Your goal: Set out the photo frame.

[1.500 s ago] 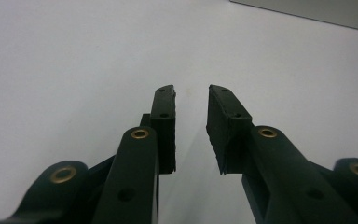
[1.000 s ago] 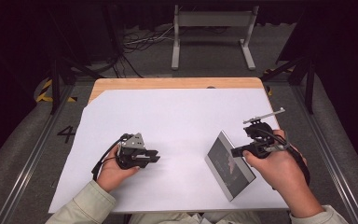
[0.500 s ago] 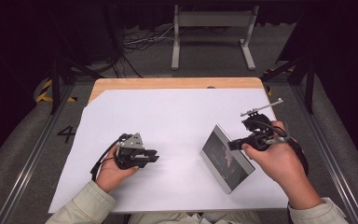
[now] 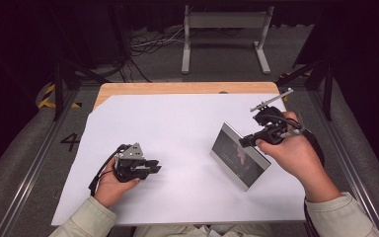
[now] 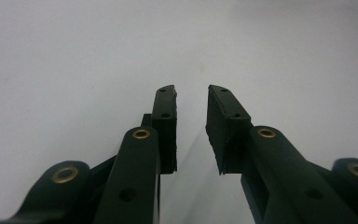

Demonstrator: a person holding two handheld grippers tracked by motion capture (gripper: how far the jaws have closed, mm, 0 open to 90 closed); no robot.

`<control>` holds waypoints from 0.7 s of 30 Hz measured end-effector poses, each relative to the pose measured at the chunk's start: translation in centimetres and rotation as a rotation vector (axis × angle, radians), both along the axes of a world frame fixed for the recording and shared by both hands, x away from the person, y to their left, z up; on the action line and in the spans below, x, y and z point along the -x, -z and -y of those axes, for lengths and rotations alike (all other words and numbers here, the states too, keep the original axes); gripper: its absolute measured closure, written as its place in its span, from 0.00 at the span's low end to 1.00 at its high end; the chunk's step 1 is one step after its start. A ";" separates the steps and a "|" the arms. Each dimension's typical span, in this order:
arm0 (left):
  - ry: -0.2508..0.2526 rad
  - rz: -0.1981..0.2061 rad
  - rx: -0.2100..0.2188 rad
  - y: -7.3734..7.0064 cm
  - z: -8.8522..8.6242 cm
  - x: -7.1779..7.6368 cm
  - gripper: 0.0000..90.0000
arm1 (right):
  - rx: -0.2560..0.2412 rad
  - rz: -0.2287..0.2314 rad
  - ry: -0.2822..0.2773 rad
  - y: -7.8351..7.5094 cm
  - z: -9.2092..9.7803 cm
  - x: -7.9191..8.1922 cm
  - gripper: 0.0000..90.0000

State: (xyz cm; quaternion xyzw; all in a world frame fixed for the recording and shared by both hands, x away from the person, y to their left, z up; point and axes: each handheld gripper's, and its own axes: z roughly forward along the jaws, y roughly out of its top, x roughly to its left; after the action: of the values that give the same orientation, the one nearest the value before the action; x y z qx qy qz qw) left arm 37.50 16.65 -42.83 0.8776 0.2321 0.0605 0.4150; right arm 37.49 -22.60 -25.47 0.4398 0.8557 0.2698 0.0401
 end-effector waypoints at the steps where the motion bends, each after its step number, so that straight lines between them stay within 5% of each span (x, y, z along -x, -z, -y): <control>1: -0.010 -0.005 0.003 0.0 -0.1 0.1 0.82 | 0.004 -0.004 -0.016 -0.1 0.0 -0.2 0.95; 21: -0.057 -0.012 0.001 0.3 -1.7 0.9 0.82 | 0.077 0.013 -0.365 -1.4 -0.6 -3.5 0.95</control>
State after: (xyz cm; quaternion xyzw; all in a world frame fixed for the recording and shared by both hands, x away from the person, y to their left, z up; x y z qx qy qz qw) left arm 36.57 18.31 -43.12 0.8707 0.2596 0.0669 0.4122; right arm 40.98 -22.05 -24.07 0.2735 0.9307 0.2426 0.0126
